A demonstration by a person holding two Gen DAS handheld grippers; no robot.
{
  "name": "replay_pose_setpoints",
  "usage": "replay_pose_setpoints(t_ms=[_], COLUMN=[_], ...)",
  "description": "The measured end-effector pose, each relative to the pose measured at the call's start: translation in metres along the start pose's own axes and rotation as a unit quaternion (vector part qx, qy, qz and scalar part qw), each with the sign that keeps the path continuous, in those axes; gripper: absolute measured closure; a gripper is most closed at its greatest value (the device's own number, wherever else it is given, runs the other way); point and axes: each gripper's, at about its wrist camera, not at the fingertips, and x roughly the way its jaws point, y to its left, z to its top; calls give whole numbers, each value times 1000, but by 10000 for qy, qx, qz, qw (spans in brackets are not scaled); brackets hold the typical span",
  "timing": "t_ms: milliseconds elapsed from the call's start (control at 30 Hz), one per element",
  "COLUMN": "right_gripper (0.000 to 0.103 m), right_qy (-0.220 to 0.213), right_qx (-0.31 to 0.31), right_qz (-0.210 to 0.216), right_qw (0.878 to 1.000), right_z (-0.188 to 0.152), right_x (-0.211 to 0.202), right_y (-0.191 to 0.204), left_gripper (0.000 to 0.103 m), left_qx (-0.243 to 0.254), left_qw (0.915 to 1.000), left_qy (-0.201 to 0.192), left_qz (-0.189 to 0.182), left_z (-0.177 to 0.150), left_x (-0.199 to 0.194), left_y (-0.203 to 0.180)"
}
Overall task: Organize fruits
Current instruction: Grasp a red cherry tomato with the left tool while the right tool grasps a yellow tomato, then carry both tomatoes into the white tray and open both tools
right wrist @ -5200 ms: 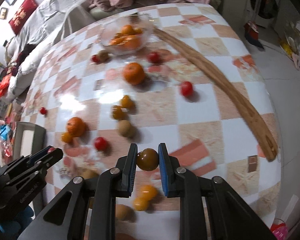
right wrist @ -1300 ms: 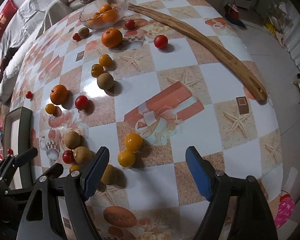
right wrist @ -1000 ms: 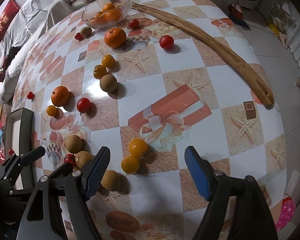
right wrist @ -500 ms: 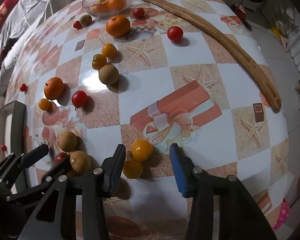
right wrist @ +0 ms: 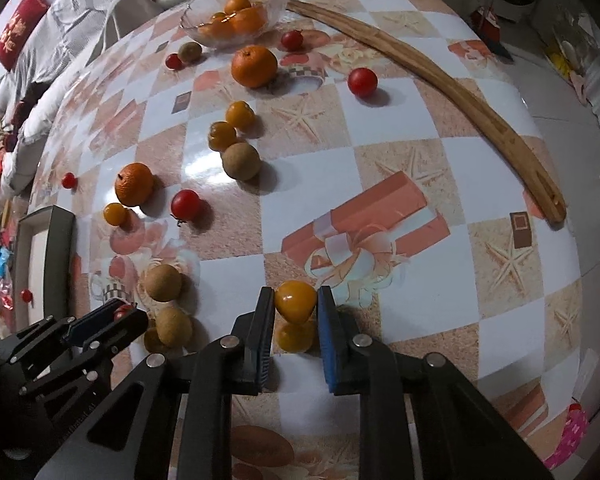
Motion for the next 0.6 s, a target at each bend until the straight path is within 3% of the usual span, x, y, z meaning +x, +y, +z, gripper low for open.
replay_pose_setpoints(t_ms=[300,600], right_gripper=[80,80], right_qy=[-104,-176], right_qx=[-88,-458], right_qz=[49,166], right_qw=[9999,9987], right_z=[0,5], right_x=[-16,-24], right_y=[8,48], left_gripper=[79,79], left_qx=[-166,-427], left_qw=[9997,9983], left_qy=[-183,-373], left_qz=[32,95], left_z=[-1,-10], left_x=[-22,-46], left_y=[19,51])
